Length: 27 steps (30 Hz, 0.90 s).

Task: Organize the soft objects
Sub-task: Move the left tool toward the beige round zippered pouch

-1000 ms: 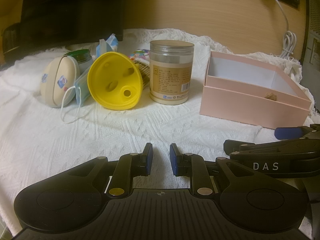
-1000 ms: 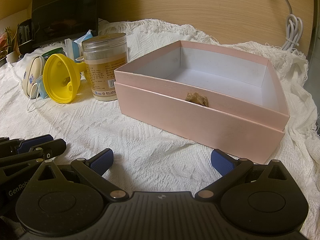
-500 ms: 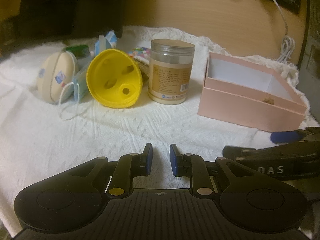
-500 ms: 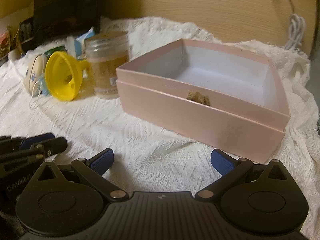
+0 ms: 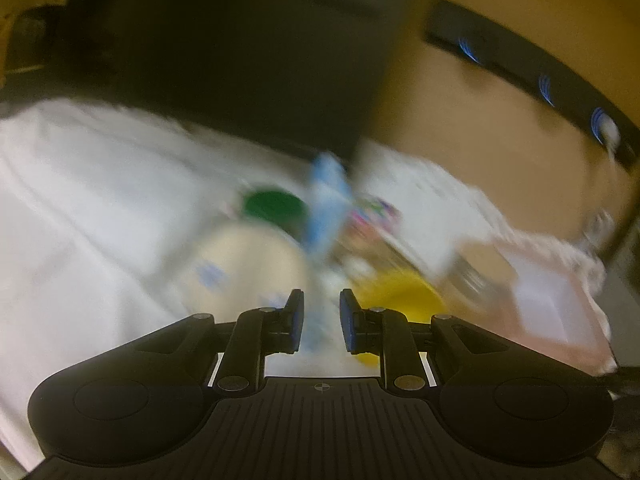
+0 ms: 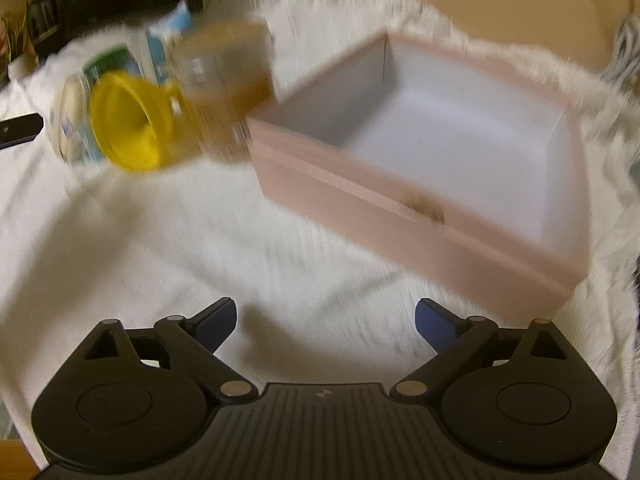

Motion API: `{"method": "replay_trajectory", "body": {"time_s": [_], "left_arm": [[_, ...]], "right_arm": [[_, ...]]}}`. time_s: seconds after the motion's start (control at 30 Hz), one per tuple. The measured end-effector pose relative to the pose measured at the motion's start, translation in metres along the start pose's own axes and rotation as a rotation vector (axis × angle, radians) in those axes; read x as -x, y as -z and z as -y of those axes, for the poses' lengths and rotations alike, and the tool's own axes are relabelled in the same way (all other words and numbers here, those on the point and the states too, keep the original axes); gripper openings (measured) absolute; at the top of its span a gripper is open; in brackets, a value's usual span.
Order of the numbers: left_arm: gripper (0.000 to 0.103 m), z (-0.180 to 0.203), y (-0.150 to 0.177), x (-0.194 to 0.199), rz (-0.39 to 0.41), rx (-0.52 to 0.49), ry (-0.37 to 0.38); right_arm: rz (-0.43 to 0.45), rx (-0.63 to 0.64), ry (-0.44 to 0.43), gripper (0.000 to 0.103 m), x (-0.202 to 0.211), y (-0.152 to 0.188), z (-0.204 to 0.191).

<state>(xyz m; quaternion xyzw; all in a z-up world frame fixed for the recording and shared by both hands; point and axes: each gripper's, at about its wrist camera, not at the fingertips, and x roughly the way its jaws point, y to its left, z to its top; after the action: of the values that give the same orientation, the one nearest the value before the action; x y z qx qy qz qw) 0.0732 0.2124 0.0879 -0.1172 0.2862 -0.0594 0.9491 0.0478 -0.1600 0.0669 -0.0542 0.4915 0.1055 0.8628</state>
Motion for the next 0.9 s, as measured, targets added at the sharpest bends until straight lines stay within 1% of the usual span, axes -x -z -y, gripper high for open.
{"method": "replay_trajectory", "body": {"time_s": [0.1,0.17,0.27,0.33,0.43,0.5,0.57,0.67,0.73,0.8,0.9], "left_arm": [[0.022,-0.034,-0.026,-0.009,-0.004,-0.032,-0.034],[0.022,-0.055,-0.040,-0.018,-0.017,-0.011,-0.003],[0.022,-0.085,-0.056,-0.034,-0.046,0.078,0.068],[0.022,-0.101,-0.062,-0.046,-0.057,0.120,0.120],[0.022,-0.118,-0.064,-0.071,-0.096,0.188,0.165],[0.022,-0.126,-0.062,-0.087,-0.125,0.226,0.190],[0.022,-0.133,-0.056,-0.099,-0.151,0.266,0.214],[0.022,-0.137,-0.046,-0.113,-0.192,0.313,0.261],[0.022,-0.140,-0.039,-0.115,-0.199,0.346,0.304],[0.022,-0.142,-0.033,-0.109,-0.211,0.357,0.349],[0.022,-0.131,-0.026,-0.097,-0.218,0.296,0.387]], "right_arm": [[0.128,-0.020,-0.011,0.097,0.030,-0.014,-0.019],[0.194,-0.036,-0.035,0.097,0.045,-0.026,-0.032],[0.245,-0.063,-0.029,0.097,0.052,-0.039,-0.051],[0.256,-0.038,-0.027,0.097,0.050,-0.045,-0.065],[0.261,0.014,-0.014,0.097,0.048,-0.048,-0.087],[0.237,0.022,-0.031,0.097,0.042,-0.049,-0.096],[0.221,0.030,-0.018,0.097,0.039,-0.048,-0.103],[0.201,0.024,-0.002,0.097,0.037,-0.042,-0.103],[0.183,0.009,0.009,0.097,0.035,-0.037,-0.098],[0.170,-0.007,0.024,0.097,0.035,-0.032,-0.092],[0.159,-0.017,0.040,0.097,0.035,-0.027,-0.086]]}}
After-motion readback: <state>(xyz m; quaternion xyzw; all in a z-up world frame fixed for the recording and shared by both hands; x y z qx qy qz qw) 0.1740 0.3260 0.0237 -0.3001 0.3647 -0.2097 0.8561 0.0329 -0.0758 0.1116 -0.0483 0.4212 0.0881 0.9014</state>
